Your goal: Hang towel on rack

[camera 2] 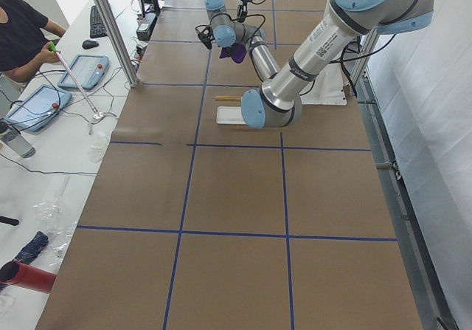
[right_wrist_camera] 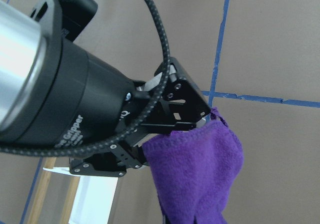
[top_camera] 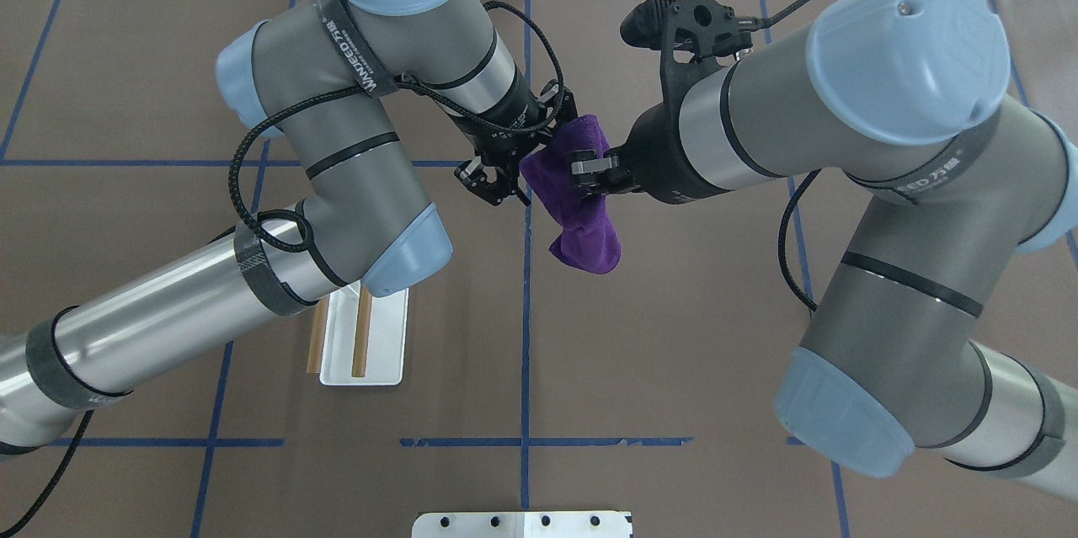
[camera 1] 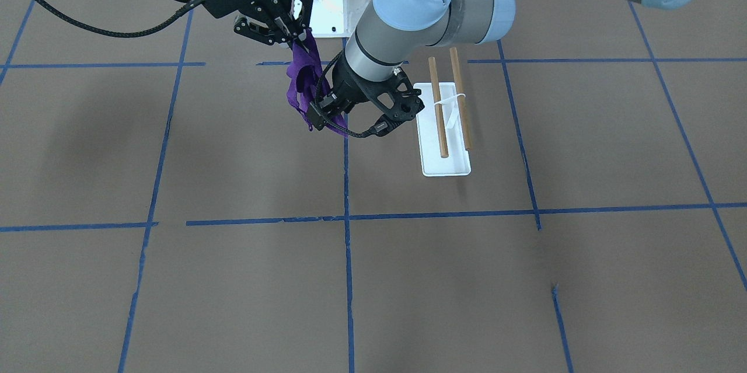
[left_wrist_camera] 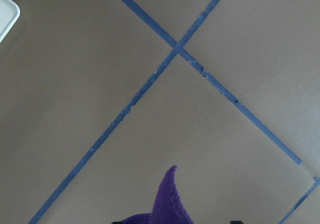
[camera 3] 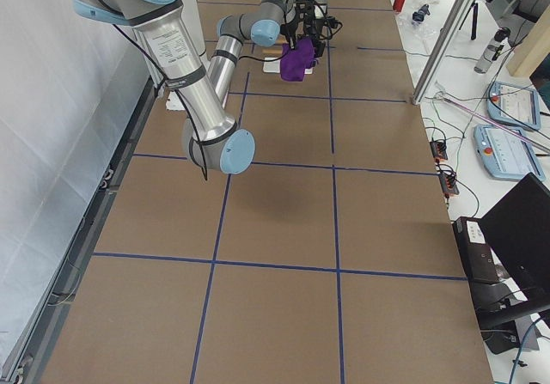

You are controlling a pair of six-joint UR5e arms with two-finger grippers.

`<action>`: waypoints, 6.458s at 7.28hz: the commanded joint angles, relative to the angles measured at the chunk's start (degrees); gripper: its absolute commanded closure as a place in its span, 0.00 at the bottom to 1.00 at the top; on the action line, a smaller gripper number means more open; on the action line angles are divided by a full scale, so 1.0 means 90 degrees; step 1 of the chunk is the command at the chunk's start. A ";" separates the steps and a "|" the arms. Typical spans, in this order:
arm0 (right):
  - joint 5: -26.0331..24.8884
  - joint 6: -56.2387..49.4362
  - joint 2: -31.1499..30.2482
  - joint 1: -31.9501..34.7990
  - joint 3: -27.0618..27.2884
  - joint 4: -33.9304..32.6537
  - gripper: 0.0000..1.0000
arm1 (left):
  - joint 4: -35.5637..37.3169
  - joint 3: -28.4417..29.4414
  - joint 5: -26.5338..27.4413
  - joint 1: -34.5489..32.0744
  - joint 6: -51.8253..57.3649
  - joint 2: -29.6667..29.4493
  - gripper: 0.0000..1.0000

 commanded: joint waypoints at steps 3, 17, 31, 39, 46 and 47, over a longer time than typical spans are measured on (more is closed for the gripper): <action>0.0023 -0.0010 -0.0088 0.0068 0.0130 0.0000 1.00 | 0.0004 -0.0058 0.0086 0.0004 0.0074 0.0111 1.00; -0.0182 -0.0010 -0.2343 0.0479 0.1262 0.0000 0.00 | 0.0083 -0.3026 0.0838 -0.0913 0.0665 0.3301 1.00; -0.0133 -0.0029 -0.2480 0.0703 0.1283 0.0000 0.00 | -0.0064 -0.2597 0.1415 -0.1021 0.2252 0.4359 0.50; 0.1917 -0.5293 -0.4043 0.4301 -0.0626 -0.0039 0.00 | 0.0072 -0.2119 0.0194 -0.4036 1.0407 0.5090 0.27; 0.2416 -0.8105 -0.4462 0.6133 -0.1705 -0.0703 0.00 | 0.1322 -0.1905 -0.0781 -0.5269 1.3306 0.6185 0.00; 0.2416 -0.8105 -0.4473 0.6133 -0.1744 -0.0703 0.00 | 0.1323 -0.1962 -0.0773 -0.5269 1.3258 0.6214 0.00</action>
